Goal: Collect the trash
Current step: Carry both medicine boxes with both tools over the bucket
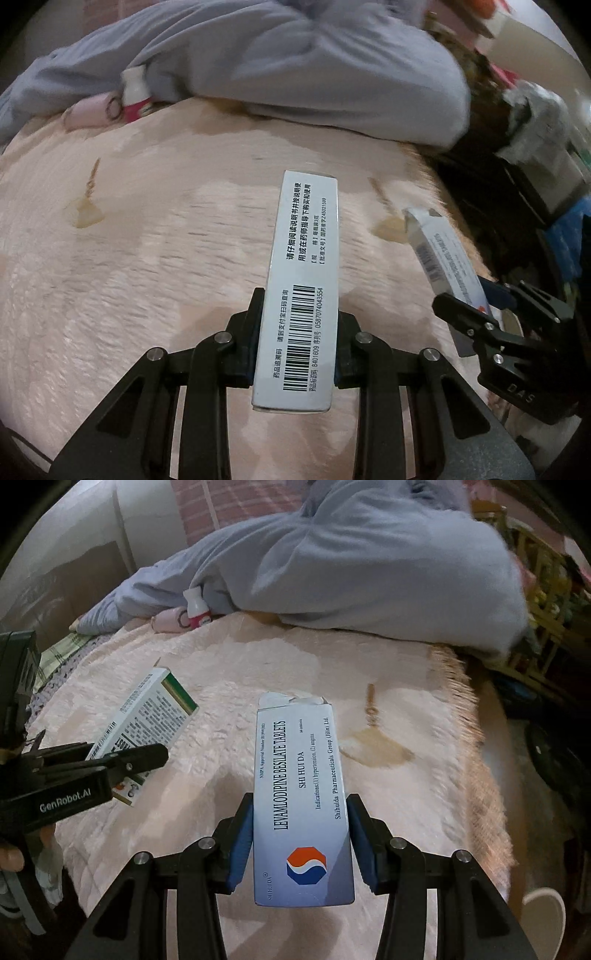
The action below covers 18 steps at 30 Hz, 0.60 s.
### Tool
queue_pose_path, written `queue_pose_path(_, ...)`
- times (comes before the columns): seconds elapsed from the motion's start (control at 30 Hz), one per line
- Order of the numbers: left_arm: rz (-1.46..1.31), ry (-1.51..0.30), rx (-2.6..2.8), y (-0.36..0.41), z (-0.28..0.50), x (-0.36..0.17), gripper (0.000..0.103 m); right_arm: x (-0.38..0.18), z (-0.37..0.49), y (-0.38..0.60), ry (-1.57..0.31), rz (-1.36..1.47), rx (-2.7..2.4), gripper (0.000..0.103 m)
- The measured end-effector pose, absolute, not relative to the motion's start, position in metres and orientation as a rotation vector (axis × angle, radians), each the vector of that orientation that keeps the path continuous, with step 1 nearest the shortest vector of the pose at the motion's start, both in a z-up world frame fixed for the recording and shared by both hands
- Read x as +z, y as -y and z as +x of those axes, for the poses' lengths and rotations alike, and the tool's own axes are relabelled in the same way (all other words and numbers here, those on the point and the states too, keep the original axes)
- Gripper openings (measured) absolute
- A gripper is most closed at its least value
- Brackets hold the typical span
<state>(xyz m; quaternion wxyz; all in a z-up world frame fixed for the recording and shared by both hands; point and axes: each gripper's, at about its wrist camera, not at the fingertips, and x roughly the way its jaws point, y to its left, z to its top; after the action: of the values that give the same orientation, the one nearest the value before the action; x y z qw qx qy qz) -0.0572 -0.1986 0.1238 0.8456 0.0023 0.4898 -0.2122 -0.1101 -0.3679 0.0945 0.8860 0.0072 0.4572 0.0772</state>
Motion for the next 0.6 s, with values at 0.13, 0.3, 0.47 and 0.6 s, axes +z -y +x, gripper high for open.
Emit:
queue_pose_path(0.13,0.045,-1.022,-0.507,0.227,-0.081,0.134,0.026,0.103,-0.134,0.385,-0.942,0.041,0.129,0.047)
queue_pose_path(0.3,0.091,-1.019,-0.574,0.261,-0.107,0.139,0.026,0.107,-0.172,0.417,-0.938,0.087,0.067,0.047)
queue_pose_path(0.47,0.145,-1.025,-0.668,0.308,-0.137,0.140,0.026,0.107,-0.211,0.454,-0.933,0.130,-0.008,0.047)
queue_pose_path(0.6,0.172,-1.041,-0.743,0.345,-0.157,0.139,0.026,0.107,-0.240,0.487,-0.932,0.159,-0.079,0.047)
